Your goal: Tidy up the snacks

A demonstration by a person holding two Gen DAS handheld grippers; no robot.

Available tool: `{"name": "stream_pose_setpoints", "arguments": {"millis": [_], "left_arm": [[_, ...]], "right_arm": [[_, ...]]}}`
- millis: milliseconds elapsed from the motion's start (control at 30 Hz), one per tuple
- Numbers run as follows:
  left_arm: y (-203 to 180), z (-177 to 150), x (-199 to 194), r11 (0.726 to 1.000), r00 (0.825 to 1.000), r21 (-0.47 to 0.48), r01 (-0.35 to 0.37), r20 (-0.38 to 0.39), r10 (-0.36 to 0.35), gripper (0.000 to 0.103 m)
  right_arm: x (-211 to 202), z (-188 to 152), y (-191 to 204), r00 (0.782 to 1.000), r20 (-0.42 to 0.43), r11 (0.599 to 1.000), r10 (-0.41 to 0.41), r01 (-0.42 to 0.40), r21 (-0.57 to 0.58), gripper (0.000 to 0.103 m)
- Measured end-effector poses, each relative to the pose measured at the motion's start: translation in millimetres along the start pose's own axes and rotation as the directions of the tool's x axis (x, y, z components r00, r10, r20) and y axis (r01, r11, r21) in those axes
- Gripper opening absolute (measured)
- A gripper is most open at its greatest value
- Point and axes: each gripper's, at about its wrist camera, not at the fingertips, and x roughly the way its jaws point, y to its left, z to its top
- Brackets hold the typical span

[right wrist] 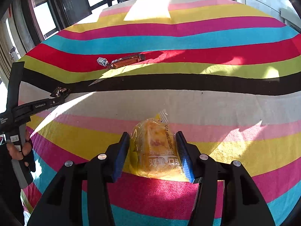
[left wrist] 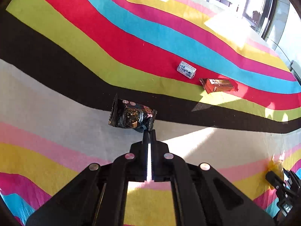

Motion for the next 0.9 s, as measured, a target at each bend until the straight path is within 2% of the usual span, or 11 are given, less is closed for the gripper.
{"name": "stream_pose_setpoints", "arguments": {"millis": [67,233,467,500,567,600,633,700,800,867,900], "left_arm": [[5,-16,-12,1.0,1.0,0.024,0.018,-0.001,-0.018,0.002],[36,-46,-33,0.998,0.998,0.014,0.059,0.005,-0.059,0.002],[53,-67,-62,0.992,0.992,0.016,0.127,-0.006,-0.127,0.002],[56,-71,-68,0.992,0.992,0.018,0.128,-0.01,-0.128,0.008],[61,-76,-77,0.994,0.994,0.024,0.11,-0.014,-0.11,0.052],[63,-79,-82,0.996,0.996,0.032,0.088,-0.006,-0.087,0.09],[67,-81,-91,0.998,0.998,0.037,0.058,0.027,-0.059,0.098],[66,-80,-102,0.996,0.996,0.085,-0.004,0.087,-0.004,0.098],[56,-65,-93,0.977,0.996,0.212,-0.029,0.087,0.01,0.1],[46,-53,-76,0.945,0.997,0.323,-0.054,0.075,0.031,0.1],[41,-48,-64,0.92,0.997,0.385,-0.067,0.055,0.05,0.1]], "right_arm": [[0,0,0,1.0,-0.001,1.0,-0.006,0.006,-0.002,0.052],[2,0,2,1.0,-0.002,0.999,-0.03,0.03,-0.011,0.049],[-3,-5,5,0.998,0.001,0.998,-0.058,0.058,-0.002,0.046],[-5,-7,6,0.998,-0.002,0.998,-0.06,0.06,0.003,0.046],[-11,-12,10,0.998,-0.012,0.998,-0.058,0.059,0.013,0.046],[-15,-15,13,0.998,-0.011,0.998,-0.055,0.056,0.014,0.046],[-19,-18,16,0.998,-0.006,0.998,-0.054,0.054,0.009,0.046],[-29,-24,25,0.999,0.006,0.999,-0.053,0.053,0.004,0.046],[-52,-33,40,0.998,0.048,0.999,-0.032,0.032,0.007,0.046],[-70,-40,51,0.997,0.076,1.0,-0.021,0.02,0.002,0.046],[-79,-44,55,0.996,0.088,1.0,-0.016,0.017,-0.005,0.046]]}}
